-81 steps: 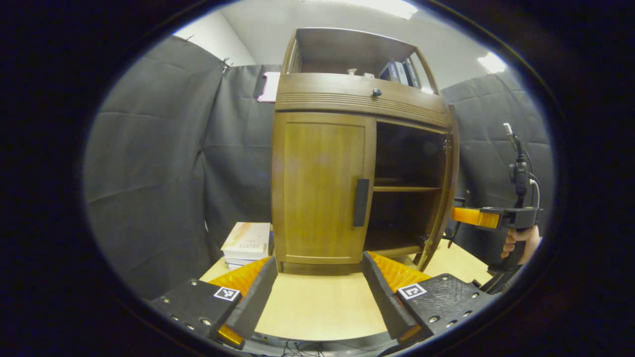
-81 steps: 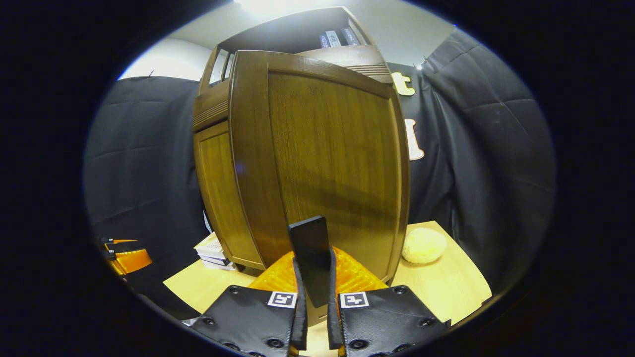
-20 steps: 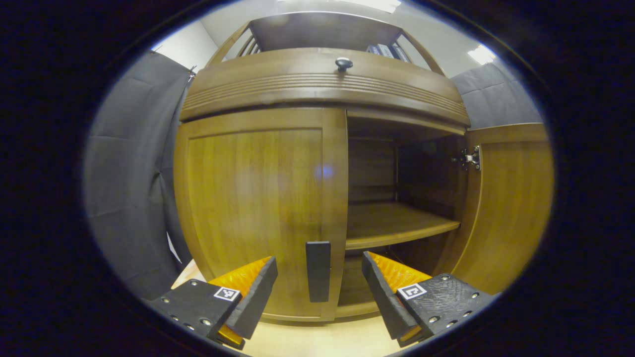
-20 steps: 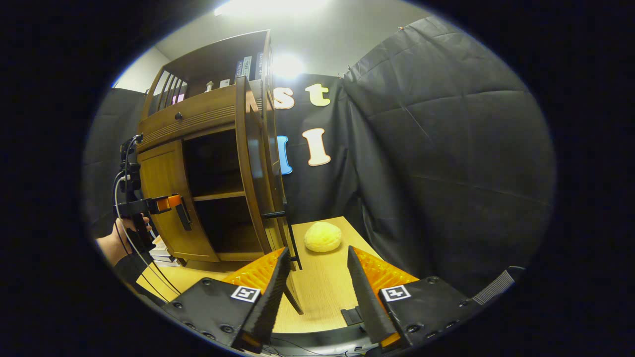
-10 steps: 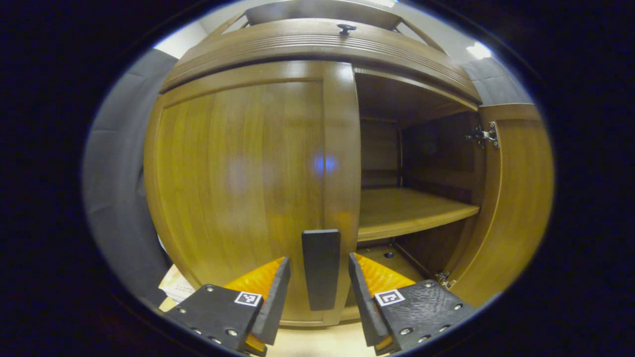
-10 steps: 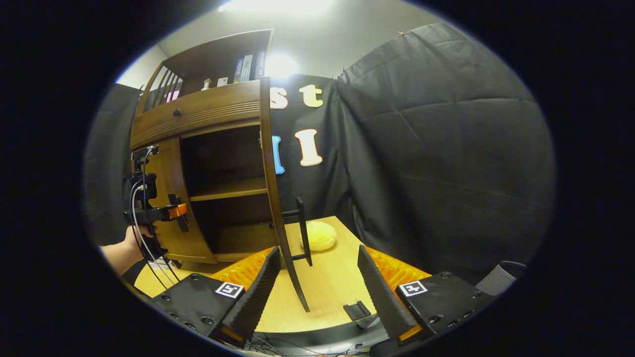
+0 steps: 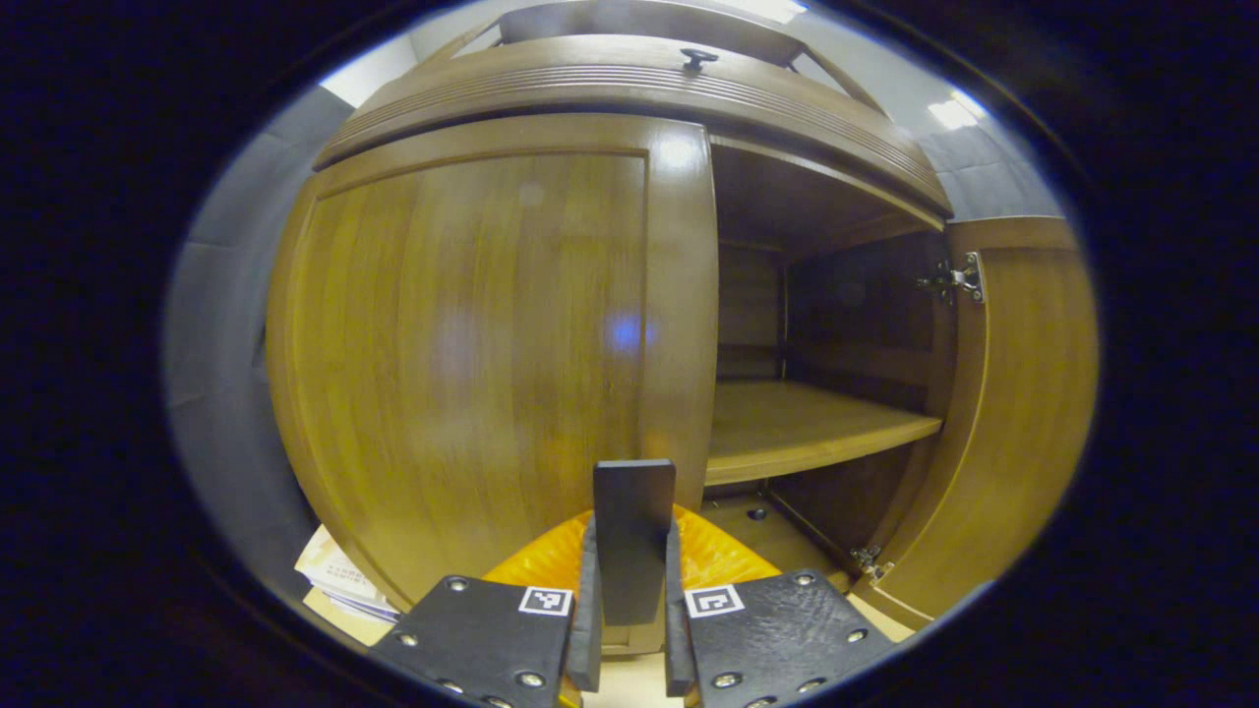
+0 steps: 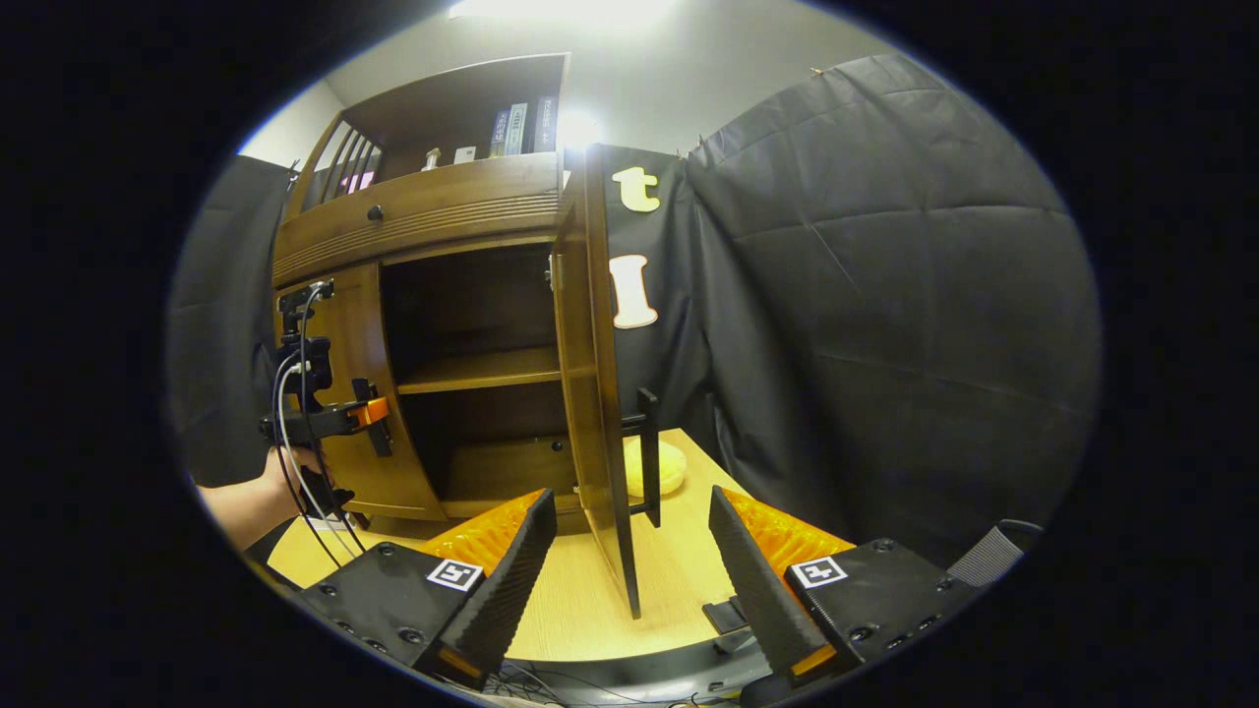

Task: Open the right door of the double-door shoe cabinet with the right hand, and open the left door with the left hand.

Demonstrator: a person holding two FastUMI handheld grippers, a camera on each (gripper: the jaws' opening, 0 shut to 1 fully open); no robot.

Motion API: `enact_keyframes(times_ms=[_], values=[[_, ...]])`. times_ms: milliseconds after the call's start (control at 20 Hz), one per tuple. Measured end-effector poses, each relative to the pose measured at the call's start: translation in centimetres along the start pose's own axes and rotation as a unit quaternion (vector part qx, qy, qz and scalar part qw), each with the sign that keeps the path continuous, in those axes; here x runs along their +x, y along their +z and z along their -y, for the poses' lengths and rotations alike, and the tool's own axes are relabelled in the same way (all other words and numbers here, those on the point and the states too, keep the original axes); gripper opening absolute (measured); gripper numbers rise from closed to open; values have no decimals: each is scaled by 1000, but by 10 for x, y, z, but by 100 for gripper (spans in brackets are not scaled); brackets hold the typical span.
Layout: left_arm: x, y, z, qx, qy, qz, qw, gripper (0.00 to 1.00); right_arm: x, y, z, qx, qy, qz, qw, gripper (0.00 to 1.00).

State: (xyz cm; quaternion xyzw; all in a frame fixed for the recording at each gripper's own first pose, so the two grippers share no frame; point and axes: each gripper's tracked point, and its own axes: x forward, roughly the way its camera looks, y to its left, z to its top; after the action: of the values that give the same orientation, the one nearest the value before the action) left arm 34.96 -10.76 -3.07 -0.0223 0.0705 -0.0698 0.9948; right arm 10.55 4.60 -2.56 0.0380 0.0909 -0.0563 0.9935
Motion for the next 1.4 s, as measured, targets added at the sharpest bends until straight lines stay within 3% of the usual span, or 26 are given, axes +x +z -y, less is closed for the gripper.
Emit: enact_keyframes(times_ms=[250, 300, 350, 500, 550, 1000, 1050, 1150, 1400], values=[[-1, 0, 1, -2, -6, 5, 1000, 11, -1, 1, -5, 5, -1, 5, 1000, 93], [-2, 1, 1, 0, -8, 5, 1000, 11, -1, -1, -6, 7, -2, 6, 1000, 92], [-3, 2, 2, 1, -11, 6, 1000, 11, -1, -2, -8, 10, -3, 6, 1000, 98], [-6, 2, 4, 2, -22, 9, 1000, 10, -2, -5, -15, 21, -2, 7, 1000, 98], [-8, 3, 4, 1, -27, 10, 1000, 11, -2, -5, -17, 23, 0, 8, 1000, 93], [-49, 2, -3, -4, -77, 31, 997, 11, 3, -11, -40, 17, 40, 8, 999, 93], [-54, 0, -5, -5, -83, 33, 996, 11, 4, -11, -42, 15, 46, 6, 999, 100], [-64, -4, -10, -5, -90, 37, 995, 10, 4, -11, -48, 14, 58, 3, 998, 93], [-88, -6, -21, -7, -91, 42, 995, 11, 11, -11, -62, 6, 84, 5, 996, 93]])
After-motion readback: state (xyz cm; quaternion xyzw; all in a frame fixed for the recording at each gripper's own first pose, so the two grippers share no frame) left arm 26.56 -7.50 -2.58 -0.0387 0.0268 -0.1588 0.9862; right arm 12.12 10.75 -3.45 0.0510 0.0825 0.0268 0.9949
